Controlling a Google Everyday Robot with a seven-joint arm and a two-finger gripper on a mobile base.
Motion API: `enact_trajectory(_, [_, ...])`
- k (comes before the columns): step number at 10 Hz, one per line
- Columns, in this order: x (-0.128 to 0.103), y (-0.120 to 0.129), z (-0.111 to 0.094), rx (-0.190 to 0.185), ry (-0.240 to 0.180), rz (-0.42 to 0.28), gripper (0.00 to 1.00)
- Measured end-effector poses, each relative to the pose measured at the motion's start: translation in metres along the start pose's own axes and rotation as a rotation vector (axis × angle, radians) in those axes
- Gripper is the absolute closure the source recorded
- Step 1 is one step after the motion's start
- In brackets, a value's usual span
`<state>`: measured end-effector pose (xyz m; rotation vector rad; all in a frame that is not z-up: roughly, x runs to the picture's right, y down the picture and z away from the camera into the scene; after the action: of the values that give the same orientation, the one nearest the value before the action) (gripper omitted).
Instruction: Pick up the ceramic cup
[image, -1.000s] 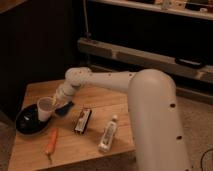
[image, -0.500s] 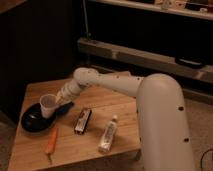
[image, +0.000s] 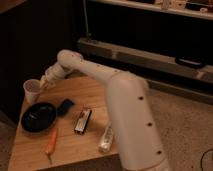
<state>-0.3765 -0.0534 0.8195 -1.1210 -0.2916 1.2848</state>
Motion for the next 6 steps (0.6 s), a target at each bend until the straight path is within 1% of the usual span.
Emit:
enact_trajectory(1, [-0.015, 0.002, 0.002, 0.014, 0.011, -0.006, 1.0])
enact_trajectory(2, [-0.03, 0.002, 0.006, 0.037, 0.033, -0.013, 1.0])
enact_trajectory(3, [-0.038, 0.007, 0.009, 0.054, 0.049, -0.025, 1.0])
enact_trajectory(6, [-0.05, 0.016, 0.012, 0.085, 0.073, -0.052, 1.0])
